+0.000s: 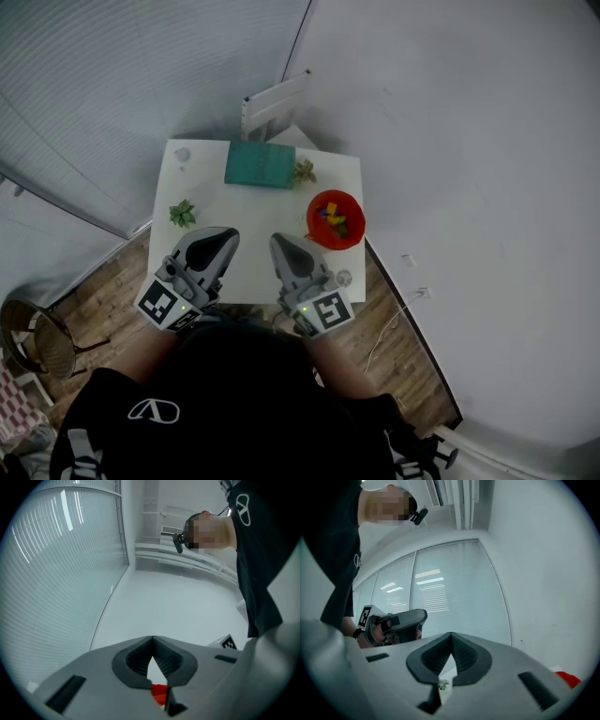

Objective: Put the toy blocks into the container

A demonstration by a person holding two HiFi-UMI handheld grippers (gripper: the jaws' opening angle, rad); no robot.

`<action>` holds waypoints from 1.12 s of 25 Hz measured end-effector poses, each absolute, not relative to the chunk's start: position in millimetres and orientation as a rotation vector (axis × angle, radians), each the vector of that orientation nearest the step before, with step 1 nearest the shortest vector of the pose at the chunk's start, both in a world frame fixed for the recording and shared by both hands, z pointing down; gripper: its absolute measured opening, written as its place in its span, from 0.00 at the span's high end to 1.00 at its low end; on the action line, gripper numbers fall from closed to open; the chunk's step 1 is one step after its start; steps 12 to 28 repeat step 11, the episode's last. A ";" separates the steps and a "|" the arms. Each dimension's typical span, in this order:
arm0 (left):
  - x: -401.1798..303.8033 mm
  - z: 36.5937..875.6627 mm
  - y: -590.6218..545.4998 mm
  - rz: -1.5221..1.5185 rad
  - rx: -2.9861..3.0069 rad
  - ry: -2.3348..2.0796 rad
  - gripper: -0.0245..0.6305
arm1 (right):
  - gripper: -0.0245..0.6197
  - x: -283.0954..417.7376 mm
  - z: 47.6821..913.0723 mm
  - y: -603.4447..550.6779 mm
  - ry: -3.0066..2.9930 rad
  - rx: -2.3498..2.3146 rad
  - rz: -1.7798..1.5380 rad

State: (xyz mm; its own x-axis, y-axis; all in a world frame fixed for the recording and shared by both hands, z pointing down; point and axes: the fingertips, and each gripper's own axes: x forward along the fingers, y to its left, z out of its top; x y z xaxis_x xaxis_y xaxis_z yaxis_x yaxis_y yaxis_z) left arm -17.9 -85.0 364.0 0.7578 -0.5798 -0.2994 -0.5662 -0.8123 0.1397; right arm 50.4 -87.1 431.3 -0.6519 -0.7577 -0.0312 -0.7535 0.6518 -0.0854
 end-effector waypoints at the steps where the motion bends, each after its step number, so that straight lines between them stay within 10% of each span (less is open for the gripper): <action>1: -18.0 364.2 -85.1 -0.515 2.907 -0.948 0.96 | 0.96 50.5 431.6 -87.1 2.797 -1.281 -0.100; 28: -16.8 364.9 -84.2 -0.510 2.908 -0.939 0.96 | 0.96 55.1 433.8 -86.0 2.792 -1.300 -0.133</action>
